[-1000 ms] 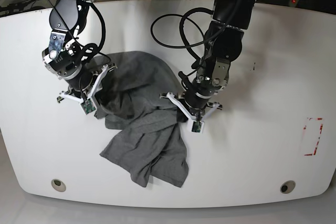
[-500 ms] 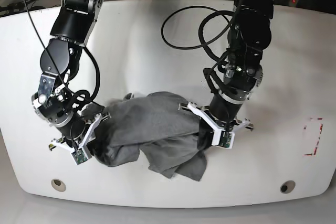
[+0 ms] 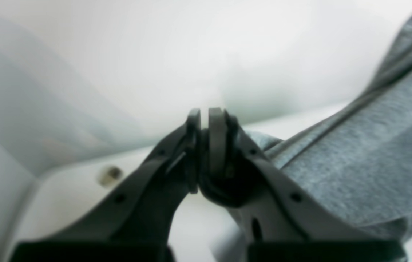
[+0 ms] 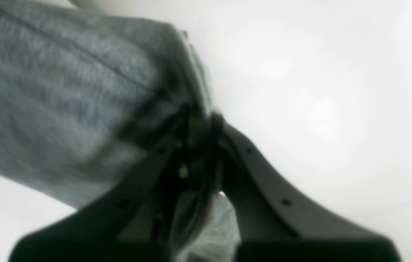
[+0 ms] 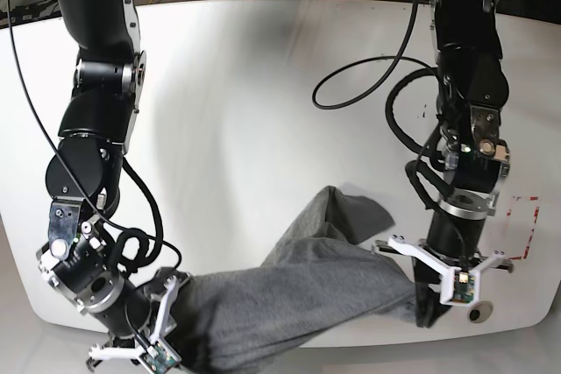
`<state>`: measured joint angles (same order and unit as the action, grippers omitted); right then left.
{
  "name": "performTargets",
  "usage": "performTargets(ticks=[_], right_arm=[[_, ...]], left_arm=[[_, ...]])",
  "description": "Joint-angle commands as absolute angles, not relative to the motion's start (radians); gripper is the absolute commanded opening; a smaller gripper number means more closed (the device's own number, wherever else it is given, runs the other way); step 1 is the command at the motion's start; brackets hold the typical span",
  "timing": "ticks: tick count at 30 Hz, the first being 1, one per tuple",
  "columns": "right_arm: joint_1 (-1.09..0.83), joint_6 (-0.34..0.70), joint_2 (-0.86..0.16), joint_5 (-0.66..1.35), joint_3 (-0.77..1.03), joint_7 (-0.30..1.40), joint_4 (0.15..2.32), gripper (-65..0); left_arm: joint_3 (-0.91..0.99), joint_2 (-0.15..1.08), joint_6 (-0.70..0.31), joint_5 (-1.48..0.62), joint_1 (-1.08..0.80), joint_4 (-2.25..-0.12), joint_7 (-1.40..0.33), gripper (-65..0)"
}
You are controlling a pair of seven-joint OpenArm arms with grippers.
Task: Fold the T-shirt properly
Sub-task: 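Lift the shirt with both grippers and stretch it between them, then release the left gripper and regrasp the shirt's hem corner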
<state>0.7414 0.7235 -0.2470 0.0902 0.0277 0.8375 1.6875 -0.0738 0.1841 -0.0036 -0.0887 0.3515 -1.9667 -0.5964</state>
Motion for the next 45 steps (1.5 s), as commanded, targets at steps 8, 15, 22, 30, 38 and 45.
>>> performTargets(ticks=[8,15,22,30,38,45], right_arm=[[0.901,0.698,-0.262,0.024,0.012,0.845,1.705,-65.0],[0.82,0.698,-0.269,0.028,0.018,0.845,1.727,-65.0],[0.599,0.698,-0.262,0.028,0.105,0.843,1.779,-65.0],[0.334,0.698,-0.234,0.076,0.24,0.839,1.791,-65.0],[0.159,0.698,-0.225,0.16,0.329,0.84,1.79,-65.0],[0.044,0.698,-0.225,0.251,0.381,0.842,1.796,-65.0]], left_arm=[[-0.012,0.291,0.013,-0.068,0.544,-1.986,-0.657,-64.0],[-0.013,0.32,-0.053,-0.067,0.519,-1.991,-0.68,-64.0],[-0.013,0.288,-0.159,-0.073,0.367,-2.012,-0.779,-64.3],[-0.015,0.231,-0.226,-0.071,0.093,-2.012,-0.783,-64.4],[-0.015,0.199,-0.228,-0.067,-0.12,-2.014,-0.78,-64.6],[-0.013,0.193,-0.228,-0.068,-0.242,-2.014,-0.777,-65.0]])
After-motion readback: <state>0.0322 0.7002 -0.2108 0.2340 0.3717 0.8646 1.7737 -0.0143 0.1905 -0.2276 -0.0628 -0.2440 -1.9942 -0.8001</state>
